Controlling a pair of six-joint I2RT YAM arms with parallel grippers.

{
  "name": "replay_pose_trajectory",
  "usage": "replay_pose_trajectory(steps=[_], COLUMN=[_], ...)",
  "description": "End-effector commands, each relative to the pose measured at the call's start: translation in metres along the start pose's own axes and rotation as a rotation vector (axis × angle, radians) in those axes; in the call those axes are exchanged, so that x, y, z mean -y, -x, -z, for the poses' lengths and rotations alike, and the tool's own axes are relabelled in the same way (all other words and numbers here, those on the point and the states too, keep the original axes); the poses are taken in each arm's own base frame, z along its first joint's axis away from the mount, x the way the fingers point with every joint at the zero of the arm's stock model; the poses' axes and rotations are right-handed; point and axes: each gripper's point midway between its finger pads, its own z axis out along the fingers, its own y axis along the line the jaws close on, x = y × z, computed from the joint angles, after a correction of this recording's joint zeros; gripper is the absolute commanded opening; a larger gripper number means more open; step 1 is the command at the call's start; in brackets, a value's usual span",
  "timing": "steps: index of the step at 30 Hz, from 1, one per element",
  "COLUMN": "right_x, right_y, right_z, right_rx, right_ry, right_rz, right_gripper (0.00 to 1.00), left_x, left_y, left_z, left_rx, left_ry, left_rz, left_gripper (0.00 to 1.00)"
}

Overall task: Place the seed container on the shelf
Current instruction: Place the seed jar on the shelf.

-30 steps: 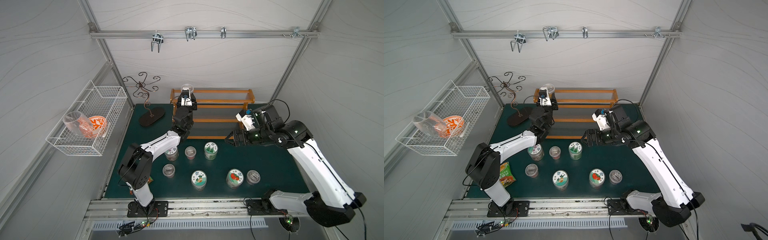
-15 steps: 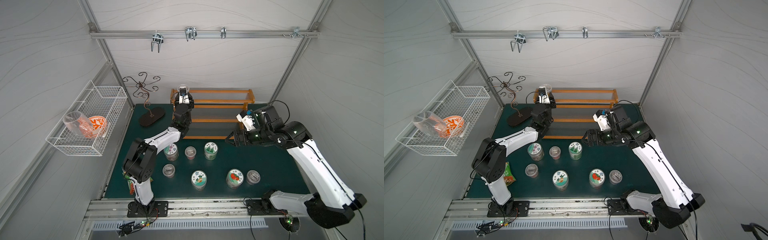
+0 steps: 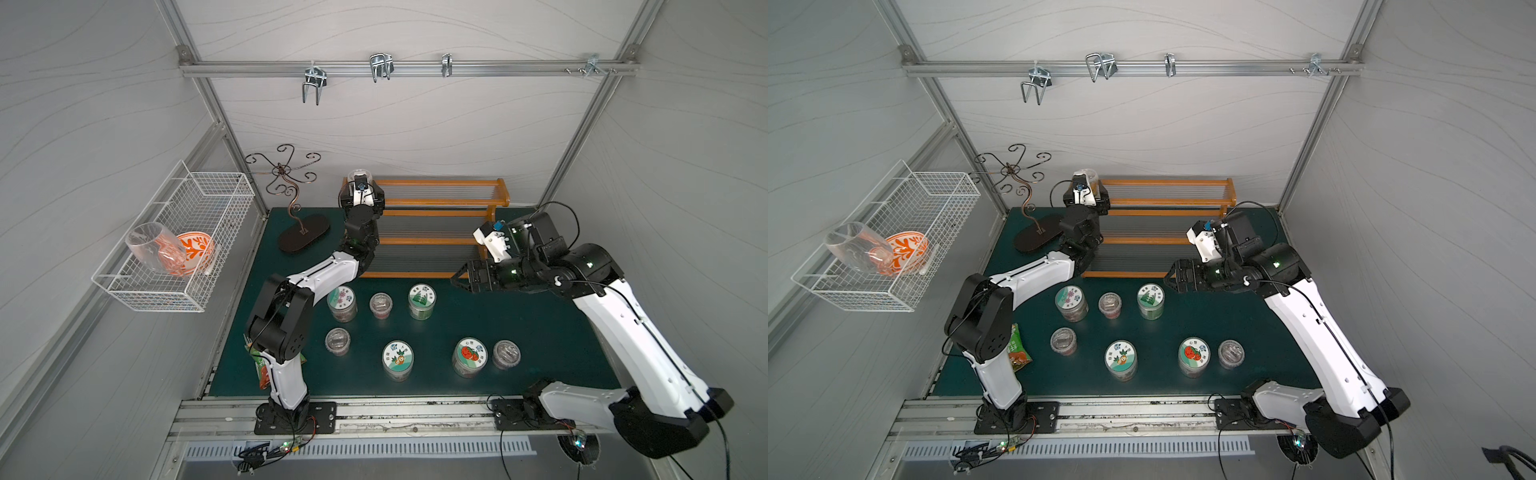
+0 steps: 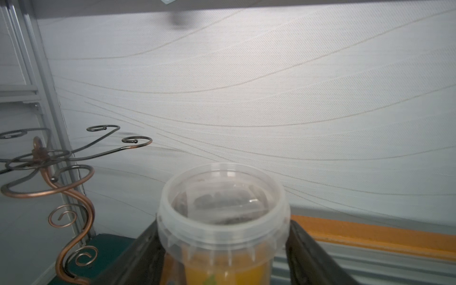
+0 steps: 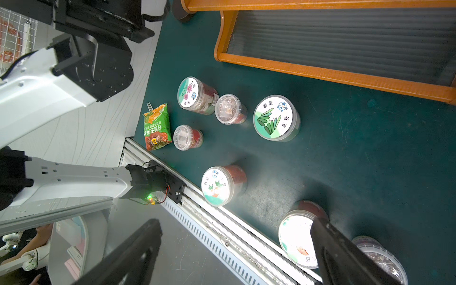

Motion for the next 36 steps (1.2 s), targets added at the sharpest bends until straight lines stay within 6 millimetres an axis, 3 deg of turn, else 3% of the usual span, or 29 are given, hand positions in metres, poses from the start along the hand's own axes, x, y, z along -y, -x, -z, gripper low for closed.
replay_pose_trajectory(steps=[1,8,16,18,22,31,36], right_x=[-0.002,-0.001,0.0,0.0,0.002,0.008,0.016], right_y=[0.0,-0.001,-0.003,-0.003,-0.003,-0.004,-0.005], right_z=[0.004,0.002,-0.001,0.0,0.0,-0.002,-0.015], right_rx=[0.02,0.018,0.016,0.017,0.021,0.018,0.012], right_ry=[0.018,0.022,0.036,0.037,0.037,0.034,0.034], right_rz=[0.004,0.003,-0.001,0.0,-0.001,-0.012,-0.006], right_gripper=[0.99,0.99,0.99,0.99,0.99,0.99,0.99], left_x=[-0.007,-0.01,-0.006,-0.009,-0.018,-0.016,-0.015], left_y=[0.039,0.058,0.051,0.048,0.046,0.037,0.037], left_z=[0.006,0.031,0.059,0.062,0.059,0.043,0.056], left_rx=[0.079,0.057,-0.058,-0.081,-0.116,-0.177,-0.212], left_ry=[-0.007,-0.095,-0.237,-0.256,-0.293,-0.353,-0.391], left_rz=[0.046,0.055,0.018,0.012,0.049,0.044,0.052], left_gripper=[0.8,0.79,0.68,0.64,0.48,0.49,0.54])
